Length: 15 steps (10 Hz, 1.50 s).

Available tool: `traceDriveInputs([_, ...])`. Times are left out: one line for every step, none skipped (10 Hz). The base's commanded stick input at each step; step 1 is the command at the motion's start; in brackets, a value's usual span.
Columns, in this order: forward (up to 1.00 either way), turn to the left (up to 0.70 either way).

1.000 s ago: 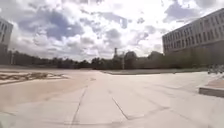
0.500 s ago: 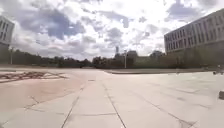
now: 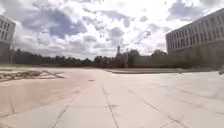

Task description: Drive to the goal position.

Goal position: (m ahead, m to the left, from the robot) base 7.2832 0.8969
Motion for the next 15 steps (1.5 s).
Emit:
traceDriveInputs([1.00,0.00])
traceDriveInputs([1.00,0.00])
traceDriveInputs([1.00,0.00])
traceDriveInputs([1.00,0.00])
traceDriveInputs([1.00,0.00])
traceDriveInputs([1.00,0.00])
traceDriveInputs([1.00,0.00])
traceDriveInputs([1.00,0.00])
traceDriveInputs([1.00,0.00])
traceDriveInputs([1.00,0.00])
traceDriveInputs([1.00,0.00])
traceDriveInputs([1.00,0.00])
traceDriveInputs([1.00,0.00])
traceDriveInputs([1.00,0.00])
traceDriveInputs([1.00,0.00])
